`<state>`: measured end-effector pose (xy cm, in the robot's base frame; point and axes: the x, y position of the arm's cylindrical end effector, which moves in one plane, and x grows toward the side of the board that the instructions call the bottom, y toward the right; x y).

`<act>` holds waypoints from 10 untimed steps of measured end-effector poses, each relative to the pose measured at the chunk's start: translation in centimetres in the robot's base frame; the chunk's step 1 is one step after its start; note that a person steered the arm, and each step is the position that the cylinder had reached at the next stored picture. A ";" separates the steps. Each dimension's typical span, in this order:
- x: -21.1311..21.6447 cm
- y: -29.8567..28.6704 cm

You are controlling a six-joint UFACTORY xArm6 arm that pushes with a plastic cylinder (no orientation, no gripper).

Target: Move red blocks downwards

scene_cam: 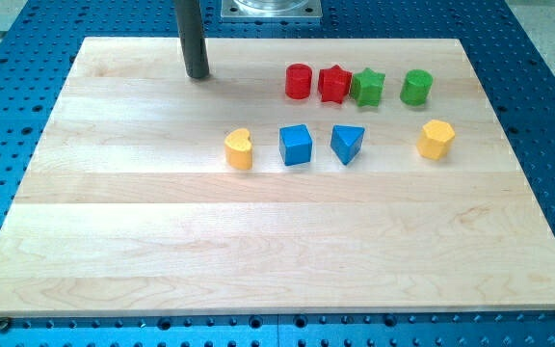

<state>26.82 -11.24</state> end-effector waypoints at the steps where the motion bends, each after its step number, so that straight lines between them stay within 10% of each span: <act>1: 0.0 0.0; 6: 8.3 15.4; 8: 2.1 11.3; 10: -2.8 23.2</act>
<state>24.03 11.93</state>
